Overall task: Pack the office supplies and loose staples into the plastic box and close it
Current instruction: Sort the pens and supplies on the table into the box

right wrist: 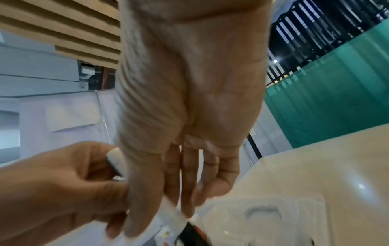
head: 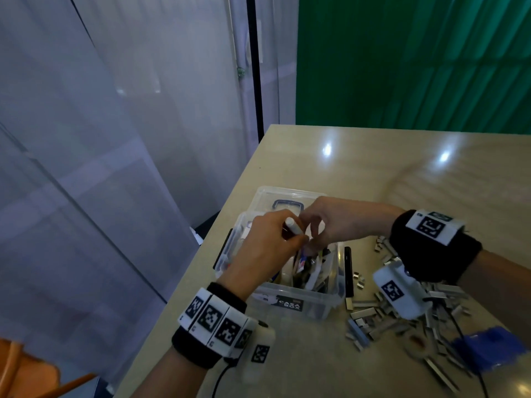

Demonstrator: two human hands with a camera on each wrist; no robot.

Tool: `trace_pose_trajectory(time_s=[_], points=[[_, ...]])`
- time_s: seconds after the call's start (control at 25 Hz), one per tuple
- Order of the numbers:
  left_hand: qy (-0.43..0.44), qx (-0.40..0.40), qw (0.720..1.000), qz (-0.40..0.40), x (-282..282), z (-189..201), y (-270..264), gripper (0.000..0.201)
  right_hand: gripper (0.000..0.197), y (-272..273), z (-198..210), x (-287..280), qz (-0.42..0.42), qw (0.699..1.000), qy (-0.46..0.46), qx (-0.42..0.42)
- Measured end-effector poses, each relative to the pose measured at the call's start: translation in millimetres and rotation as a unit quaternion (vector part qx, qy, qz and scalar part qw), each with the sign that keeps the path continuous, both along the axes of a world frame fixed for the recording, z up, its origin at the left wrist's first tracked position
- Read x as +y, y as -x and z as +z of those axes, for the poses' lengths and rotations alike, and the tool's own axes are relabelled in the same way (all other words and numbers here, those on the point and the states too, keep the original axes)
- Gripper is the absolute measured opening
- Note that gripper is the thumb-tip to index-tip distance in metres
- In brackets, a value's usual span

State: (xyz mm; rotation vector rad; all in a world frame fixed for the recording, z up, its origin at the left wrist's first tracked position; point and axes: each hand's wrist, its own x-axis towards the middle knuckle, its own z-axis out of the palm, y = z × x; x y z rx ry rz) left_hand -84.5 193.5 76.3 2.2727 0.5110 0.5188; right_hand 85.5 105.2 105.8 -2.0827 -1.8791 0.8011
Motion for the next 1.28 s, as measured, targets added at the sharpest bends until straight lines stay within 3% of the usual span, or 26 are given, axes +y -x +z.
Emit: trace_pose_trajectory(time_s=[0.16, 0.28, 0.4, 0.48, 0.56, 0.96, 1.16, 1.28], points=[[0.049, -0.013, 0.999, 0.013, 0.8, -2.9, -15.2, 0.02, 0.019, -7.0, -15.7, -16.7, -0.097, 0.99, -0.078, 0.066], [-0.018, 0.087, 0.996, -0.008, 0.8, -15.0, -25.3, 0.015, 0.052, -12.4, -18.0, -33.6, -0.195, 0.961, -0.084, 0.178], [-0.086, 0.217, 0.97, -0.071, -7.0, -26.4, -36.2, 0.023, 0.073, -13.2, -22.0, -40.6, -0.257, 0.939, -0.091, 0.209], [-0.104, 0.268, 0.954, -0.081, -12.1, -34.1, -43.8, 0.034, 0.07, -12.9, -23.7, -41.3, -0.281, 0.931, -0.098, 0.209], [-0.121, 0.3, 0.943, -0.078, -17.9, -40.2, -48.6, 0.042, 0.054, -13.6, -26.1, -40.7, -0.289, 0.929, -0.104, 0.206], [-0.125, 0.27, 0.955, -0.021, -0.3, -33.7, -42.7, 0.017, 0.011, -4.2, -43.6, -23.7, -0.261, 0.959, -0.11, 0.025], [-0.106, 0.254, 0.961, -0.026, 1.7, -40.1, -43.4, 0.009, 0.022, 4.7, -54.1, -17.1, -0.207, 0.972, -0.042, -0.105], [-0.109, 0.244, 0.963, -0.025, 0.4, -39.5, -46.2, 0.013, 0.031, 4.8, -51.0, -21.9, -0.199, 0.971, -0.04, -0.125]])
